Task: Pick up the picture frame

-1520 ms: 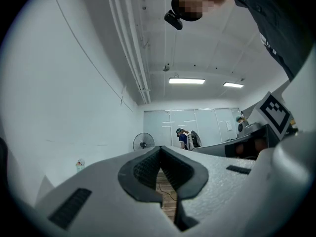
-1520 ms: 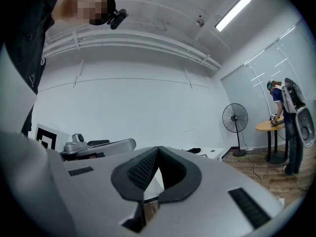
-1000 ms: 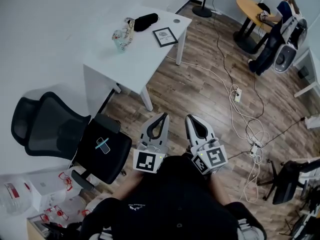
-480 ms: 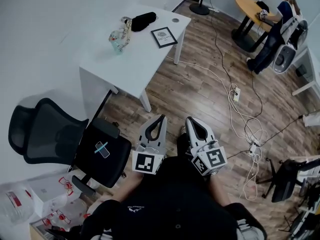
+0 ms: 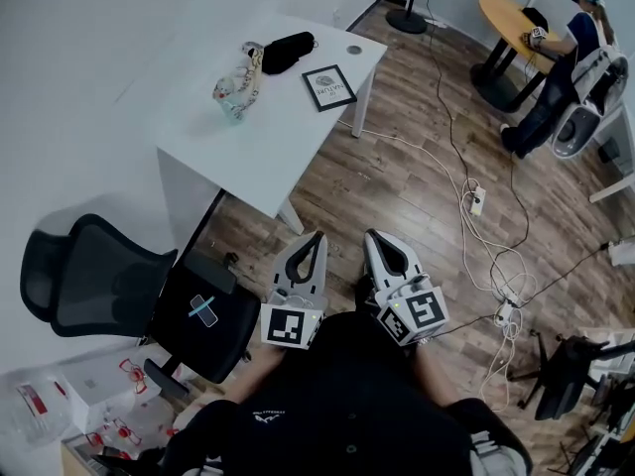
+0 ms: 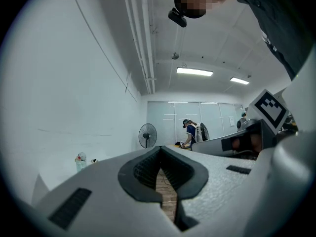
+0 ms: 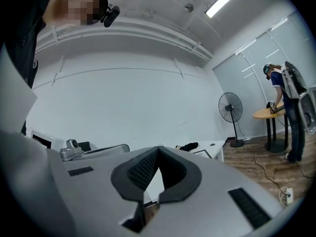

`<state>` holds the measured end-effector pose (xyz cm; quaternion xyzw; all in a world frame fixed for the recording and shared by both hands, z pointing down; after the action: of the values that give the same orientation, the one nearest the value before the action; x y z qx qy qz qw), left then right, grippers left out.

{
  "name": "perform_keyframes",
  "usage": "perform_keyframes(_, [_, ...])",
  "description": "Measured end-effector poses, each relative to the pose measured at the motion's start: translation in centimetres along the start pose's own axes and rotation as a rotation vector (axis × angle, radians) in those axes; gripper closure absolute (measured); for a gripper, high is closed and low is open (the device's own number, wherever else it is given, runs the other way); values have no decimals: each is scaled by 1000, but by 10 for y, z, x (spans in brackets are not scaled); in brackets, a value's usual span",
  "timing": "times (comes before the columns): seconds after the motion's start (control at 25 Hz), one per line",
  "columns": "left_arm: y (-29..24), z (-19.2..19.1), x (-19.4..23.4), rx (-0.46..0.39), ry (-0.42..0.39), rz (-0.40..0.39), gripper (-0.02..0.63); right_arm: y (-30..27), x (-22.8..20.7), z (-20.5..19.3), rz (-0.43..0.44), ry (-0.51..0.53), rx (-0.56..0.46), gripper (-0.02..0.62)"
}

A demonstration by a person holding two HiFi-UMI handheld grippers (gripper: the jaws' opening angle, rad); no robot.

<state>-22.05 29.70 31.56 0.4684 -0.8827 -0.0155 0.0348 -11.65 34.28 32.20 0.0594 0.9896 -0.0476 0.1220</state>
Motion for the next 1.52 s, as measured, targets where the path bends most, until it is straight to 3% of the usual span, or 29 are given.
perform_keyframes(0.84, [-208,-2,-38,2,-22,79,600,-72,-198,67,56,17,24,597])
perform_keyframes(1.2, [-240,-18,-45,22,-8,123,600,-83,-244,61,54,-18,56,597])
perform_keyframes(1.52, [-254,-32,-18,66,5,157,600,-105,-259,59,45,-24,77,597])
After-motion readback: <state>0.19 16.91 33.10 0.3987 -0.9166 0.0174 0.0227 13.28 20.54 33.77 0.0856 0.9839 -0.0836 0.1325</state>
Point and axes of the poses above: the fingertips, and each gripper's own axes: y backward along the fingers, x to its left, z out of its top, the point moved 3 cm from there along y, backward along the fingers
